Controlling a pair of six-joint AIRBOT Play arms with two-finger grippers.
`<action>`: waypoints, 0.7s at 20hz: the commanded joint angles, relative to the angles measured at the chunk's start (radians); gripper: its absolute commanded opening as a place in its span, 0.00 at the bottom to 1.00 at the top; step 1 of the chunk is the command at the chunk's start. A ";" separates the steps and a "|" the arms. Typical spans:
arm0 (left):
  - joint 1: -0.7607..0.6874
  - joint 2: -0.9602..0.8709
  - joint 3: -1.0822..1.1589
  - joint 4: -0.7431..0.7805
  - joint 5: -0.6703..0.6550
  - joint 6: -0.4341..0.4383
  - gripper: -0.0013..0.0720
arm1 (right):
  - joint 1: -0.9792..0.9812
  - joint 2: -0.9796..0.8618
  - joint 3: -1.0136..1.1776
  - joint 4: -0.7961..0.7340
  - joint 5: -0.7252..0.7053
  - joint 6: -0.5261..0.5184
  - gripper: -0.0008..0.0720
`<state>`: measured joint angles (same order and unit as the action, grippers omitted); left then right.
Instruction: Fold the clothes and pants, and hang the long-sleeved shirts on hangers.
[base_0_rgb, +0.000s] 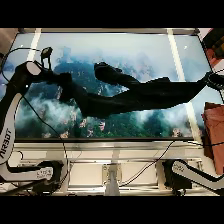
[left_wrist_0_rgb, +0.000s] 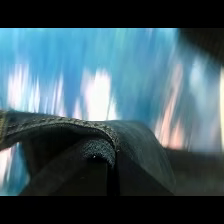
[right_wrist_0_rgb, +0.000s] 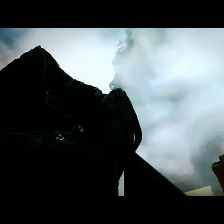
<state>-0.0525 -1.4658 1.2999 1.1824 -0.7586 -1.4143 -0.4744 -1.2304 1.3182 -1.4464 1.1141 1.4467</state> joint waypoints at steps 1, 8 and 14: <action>-0.054 -0.018 0.001 -0.017 0.415 0.000 0.06 | 0.000 -0.002 0.000 -0.077 -0.001 0.000 0.06; -0.072 -0.072 0.001 -0.045 0.371 0.000 0.44 | 0.000 -0.048 -0.001 -0.077 0.050 0.001 0.06; -0.167 -0.094 0.026 -0.322 0.394 0.001 0.97 | 0.000 -0.061 -0.101 -0.073 0.018 0.001 0.06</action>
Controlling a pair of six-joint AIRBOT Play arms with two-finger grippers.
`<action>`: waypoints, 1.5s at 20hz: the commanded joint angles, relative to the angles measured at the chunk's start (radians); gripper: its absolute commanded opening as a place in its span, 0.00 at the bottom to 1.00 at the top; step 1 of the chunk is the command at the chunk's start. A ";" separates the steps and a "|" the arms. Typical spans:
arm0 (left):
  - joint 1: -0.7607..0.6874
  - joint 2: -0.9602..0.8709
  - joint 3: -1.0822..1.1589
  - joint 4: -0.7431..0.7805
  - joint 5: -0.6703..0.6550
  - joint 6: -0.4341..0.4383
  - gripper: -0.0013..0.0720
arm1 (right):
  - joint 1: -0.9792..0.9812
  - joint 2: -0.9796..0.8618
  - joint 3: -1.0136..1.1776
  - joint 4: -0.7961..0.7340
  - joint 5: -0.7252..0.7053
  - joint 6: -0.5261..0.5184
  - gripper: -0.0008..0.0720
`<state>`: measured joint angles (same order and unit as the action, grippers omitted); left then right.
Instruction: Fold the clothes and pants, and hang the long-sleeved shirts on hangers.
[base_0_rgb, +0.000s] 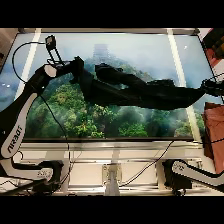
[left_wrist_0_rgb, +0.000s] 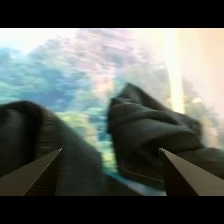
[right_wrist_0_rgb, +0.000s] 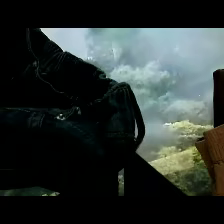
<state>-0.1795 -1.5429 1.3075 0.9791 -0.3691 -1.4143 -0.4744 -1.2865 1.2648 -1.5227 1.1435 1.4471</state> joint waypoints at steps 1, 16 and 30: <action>-0.051 -0.042 0.051 -0.116 -0.052 0.001 0.93 | 0.000 -0.005 -0.073 0.003 -0.015 0.001 0.06; -0.065 -0.450 0.396 -0.121 -0.202 -0.524 0.81 | 0.001 -0.005 -0.179 0.008 -0.117 0.001 0.06; -0.094 -0.475 0.396 -0.037 -0.056 -0.924 0.40 | 0.001 -0.005 -0.179 0.068 -0.194 0.001 0.06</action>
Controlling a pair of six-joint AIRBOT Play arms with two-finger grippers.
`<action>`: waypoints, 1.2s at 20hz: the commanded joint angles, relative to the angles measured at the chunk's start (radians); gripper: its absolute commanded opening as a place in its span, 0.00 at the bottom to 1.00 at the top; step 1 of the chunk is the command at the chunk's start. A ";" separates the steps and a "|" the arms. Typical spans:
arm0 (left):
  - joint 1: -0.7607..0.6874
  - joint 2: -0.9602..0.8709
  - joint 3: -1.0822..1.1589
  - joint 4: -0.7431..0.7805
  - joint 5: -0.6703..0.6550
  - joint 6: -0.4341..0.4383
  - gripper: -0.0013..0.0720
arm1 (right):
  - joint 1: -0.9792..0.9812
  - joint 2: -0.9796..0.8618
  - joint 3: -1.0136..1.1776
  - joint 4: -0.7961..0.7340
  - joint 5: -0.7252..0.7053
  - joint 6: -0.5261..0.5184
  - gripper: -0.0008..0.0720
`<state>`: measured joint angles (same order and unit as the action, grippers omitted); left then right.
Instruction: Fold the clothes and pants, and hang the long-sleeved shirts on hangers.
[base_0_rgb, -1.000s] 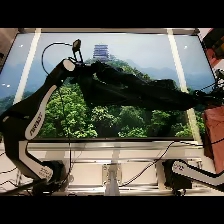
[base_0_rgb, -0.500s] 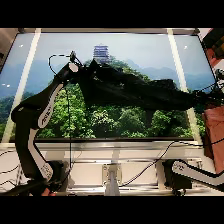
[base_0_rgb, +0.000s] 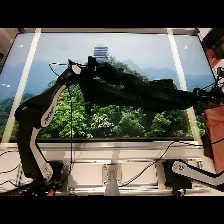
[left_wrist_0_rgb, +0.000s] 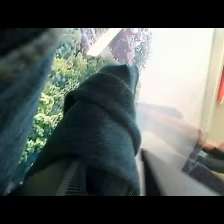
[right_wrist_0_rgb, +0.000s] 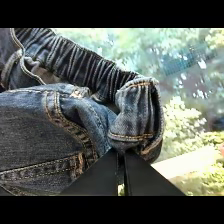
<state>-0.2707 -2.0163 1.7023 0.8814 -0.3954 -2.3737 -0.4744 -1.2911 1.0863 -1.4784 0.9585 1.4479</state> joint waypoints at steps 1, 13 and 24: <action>-0.004 -0.002 0.001 0.092 -0.051 0.069 0.27 | 0.001 0.000 0.000 0.035 -0.009 0.000 0.06; -0.002 0.175 0.002 0.140 0.159 0.496 0.05 | 0.002 0.005 0.015 0.150 -0.132 -0.002 0.06; 0.183 0.570 0.039 0.212 -0.064 0.872 0.05 | 0.001 0.005 0.312 0.401 -0.201 -0.100 0.06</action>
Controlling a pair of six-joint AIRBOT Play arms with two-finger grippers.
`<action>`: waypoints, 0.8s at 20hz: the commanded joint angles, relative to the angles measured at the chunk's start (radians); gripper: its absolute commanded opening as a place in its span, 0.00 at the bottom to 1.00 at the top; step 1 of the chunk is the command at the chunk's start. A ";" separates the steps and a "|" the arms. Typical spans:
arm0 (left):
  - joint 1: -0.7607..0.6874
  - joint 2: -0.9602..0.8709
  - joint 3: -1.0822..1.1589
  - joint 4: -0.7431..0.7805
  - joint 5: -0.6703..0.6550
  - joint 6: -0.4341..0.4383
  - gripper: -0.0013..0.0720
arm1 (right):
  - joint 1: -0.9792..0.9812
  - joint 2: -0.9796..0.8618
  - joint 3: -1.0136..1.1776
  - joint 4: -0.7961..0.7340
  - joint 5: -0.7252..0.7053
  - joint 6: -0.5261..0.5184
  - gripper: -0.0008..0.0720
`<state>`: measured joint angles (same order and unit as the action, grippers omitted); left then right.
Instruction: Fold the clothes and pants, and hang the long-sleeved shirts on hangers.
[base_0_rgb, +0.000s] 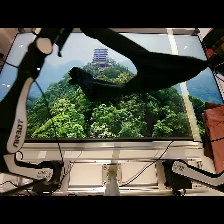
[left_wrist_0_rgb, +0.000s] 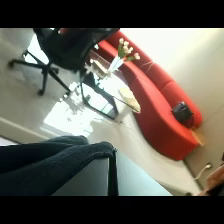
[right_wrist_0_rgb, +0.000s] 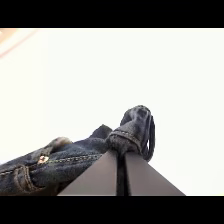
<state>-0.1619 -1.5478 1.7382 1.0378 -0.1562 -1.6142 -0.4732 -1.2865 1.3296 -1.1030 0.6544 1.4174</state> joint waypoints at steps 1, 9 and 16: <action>0.113 0.133 0.003 0.105 -0.471 0.112 0.05 | 0.000 0.000 0.084 0.026 0.188 -0.121 0.06; 0.408 0.182 -0.002 0.246 -1.397 0.150 0.05 | 0.000 0.013 0.089 -0.076 0.708 -0.289 0.06; 0.437 0.088 -0.003 0.249 -1.532 0.164 0.05 | -0.001 0.175 -0.135 -0.124 0.702 -0.198 0.06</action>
<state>0.2623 -1.4303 1.7359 1.2823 -1.5990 -1.4582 -0.4732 -1.1957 1.3045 -1.2030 1.3640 1.1854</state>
